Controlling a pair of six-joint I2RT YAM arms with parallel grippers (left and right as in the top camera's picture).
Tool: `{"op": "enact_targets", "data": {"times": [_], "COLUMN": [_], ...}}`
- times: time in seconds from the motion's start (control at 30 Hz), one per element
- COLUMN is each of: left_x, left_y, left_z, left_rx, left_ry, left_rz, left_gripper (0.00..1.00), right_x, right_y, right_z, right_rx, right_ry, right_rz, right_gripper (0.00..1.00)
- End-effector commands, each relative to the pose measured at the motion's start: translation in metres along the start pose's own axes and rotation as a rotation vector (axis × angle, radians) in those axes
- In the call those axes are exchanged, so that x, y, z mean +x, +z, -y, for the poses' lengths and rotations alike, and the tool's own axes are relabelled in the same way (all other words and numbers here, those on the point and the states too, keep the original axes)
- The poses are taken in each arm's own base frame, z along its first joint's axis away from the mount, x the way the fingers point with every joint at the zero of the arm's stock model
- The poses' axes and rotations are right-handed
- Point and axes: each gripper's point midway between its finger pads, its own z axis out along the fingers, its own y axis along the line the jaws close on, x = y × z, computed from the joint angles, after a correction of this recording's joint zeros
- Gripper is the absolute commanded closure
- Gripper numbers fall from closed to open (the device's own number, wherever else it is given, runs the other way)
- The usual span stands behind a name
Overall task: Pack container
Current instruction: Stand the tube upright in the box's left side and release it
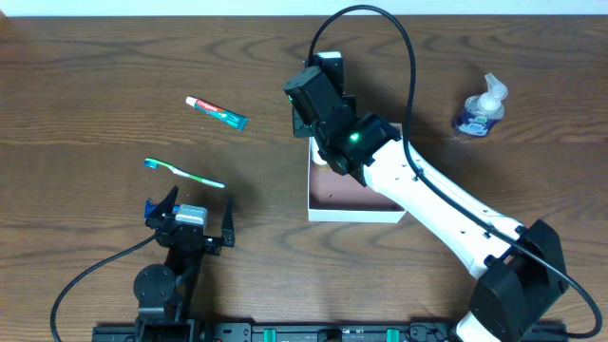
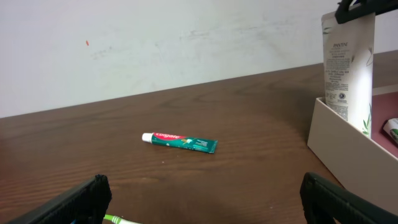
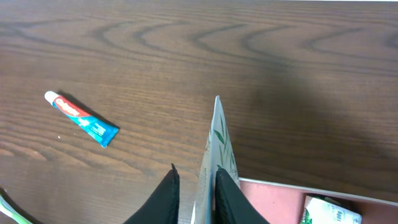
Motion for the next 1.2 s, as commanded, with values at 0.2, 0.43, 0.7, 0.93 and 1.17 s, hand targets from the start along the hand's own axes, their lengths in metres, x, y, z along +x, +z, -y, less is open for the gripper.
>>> {"op": "enact_targets", "data": {"times": [0.2,0.43,0.7,0.93,1.17], "left_x": [0.015,0.015,0.015,0.015,0.015], "left_y": [0.001,0.001,0.001,0.001,0.001], "left_z": [0.002,0.002,0.002,0.002,0.002], "left_rx": [0.01,0.011,0.01,0.01,0.01], "left_ry": [-0.016,-0.016,-0.016,-0.016,-0.016], "left_rz": [-0.044,-0.044,-0.044,-0.044,-0.044], "left_gripper": [0.02,0.02,0.02,0.02,0.02], "right_x": [0.007,0.011,0.011,0.001,-0.018], "right_y": [-0.006,-0.008,-0.018,-0.033,-0.057], "right_z": [-0.011,-0.014,-0.023,-0.025,-0.021], "right_rx": [-0.001,-0.004,-0.027,-0.048,-0.065], "right_ry": [-0.025,-0.036,-0.046,-0.034,-0.009], "right_rz": [-0.017,-0.027,-0.017,0.014,0.07], "right_gripper": [0.87,0.76,0.53,0.48,0.45]}}
